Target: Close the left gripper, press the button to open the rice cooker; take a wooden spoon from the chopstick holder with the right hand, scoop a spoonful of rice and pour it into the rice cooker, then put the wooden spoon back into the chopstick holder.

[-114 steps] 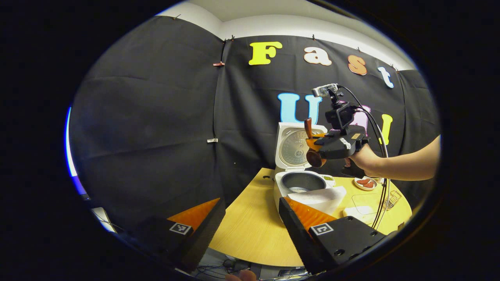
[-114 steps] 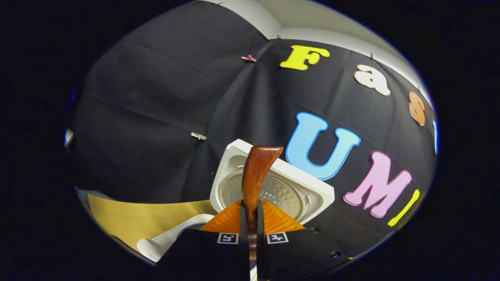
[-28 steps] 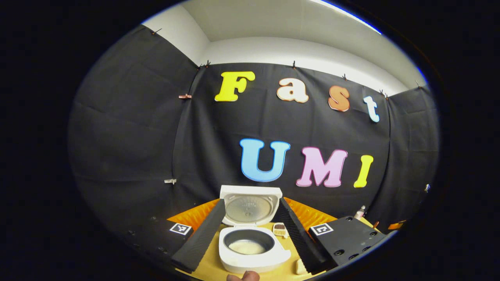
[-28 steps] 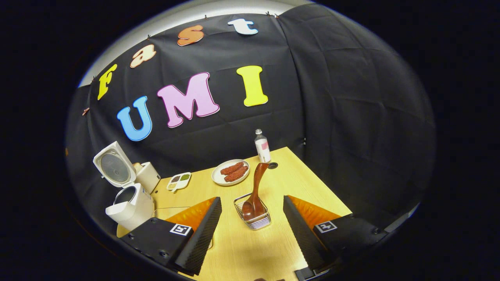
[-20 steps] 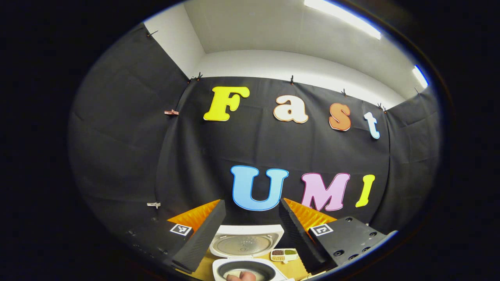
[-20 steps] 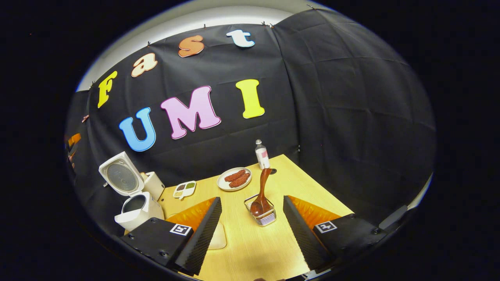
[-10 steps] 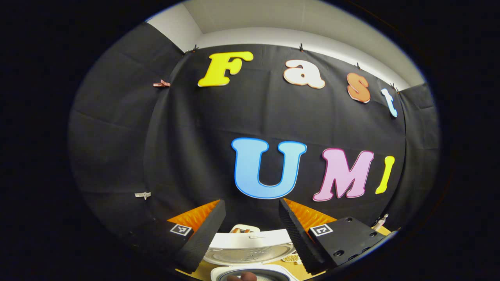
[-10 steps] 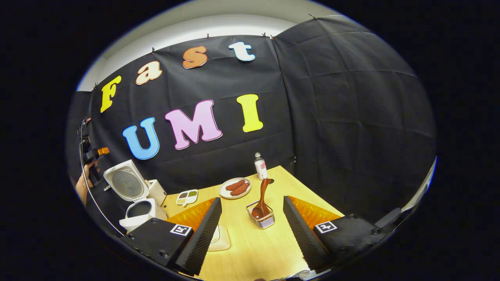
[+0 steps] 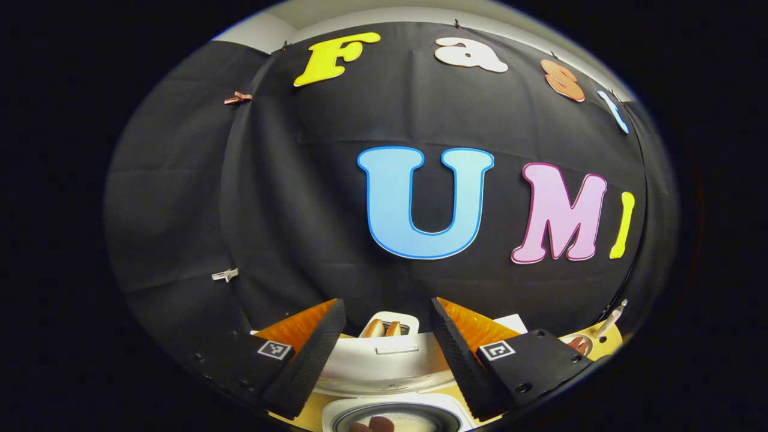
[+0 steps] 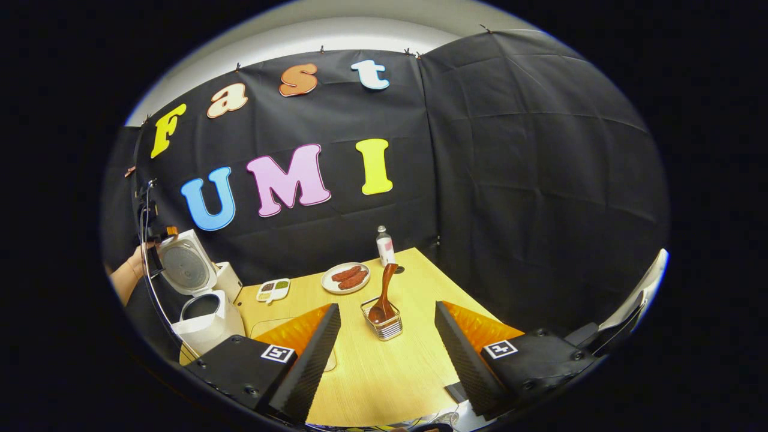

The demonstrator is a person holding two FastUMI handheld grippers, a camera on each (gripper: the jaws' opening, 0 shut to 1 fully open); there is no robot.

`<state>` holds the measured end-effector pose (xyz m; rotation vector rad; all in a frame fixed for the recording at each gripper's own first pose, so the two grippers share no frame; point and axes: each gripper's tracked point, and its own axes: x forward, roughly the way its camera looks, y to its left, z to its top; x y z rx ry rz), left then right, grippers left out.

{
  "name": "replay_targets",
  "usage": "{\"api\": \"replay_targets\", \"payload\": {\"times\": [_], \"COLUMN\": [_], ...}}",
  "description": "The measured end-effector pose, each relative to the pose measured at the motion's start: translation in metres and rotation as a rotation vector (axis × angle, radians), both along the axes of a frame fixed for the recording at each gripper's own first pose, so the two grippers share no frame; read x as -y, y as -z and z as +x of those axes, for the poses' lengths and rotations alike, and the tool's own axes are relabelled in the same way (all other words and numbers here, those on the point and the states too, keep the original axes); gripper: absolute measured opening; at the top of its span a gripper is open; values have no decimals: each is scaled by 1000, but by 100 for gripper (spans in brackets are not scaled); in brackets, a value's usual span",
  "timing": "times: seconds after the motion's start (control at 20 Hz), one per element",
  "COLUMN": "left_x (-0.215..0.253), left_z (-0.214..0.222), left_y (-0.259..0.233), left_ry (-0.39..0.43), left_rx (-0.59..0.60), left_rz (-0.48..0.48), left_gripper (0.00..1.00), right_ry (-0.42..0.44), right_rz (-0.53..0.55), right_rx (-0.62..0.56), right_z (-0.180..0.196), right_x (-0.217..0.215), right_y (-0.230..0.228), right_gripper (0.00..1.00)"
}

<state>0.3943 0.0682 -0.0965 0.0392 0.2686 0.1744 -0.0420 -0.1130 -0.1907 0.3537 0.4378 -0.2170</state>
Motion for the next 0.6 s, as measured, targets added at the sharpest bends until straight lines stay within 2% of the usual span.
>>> {"api": "replay_targets", "payload": {"times": [0.25,0.6], "left_x": [12,37], "left_z": [-38,-128], "left_y": [2,41], "left_ry": [12,17], "left_rx": [23,1], "left_rz": [4,-14], "left_gripper": [99,99], "right_ry": [-30,-74], "right_rz": [-8,-14], "right_rx": [12,13], "right_z": [1,4], "right_x": [4,10], "right_y": [-9,-12], "right_gripper": [98,99]}}
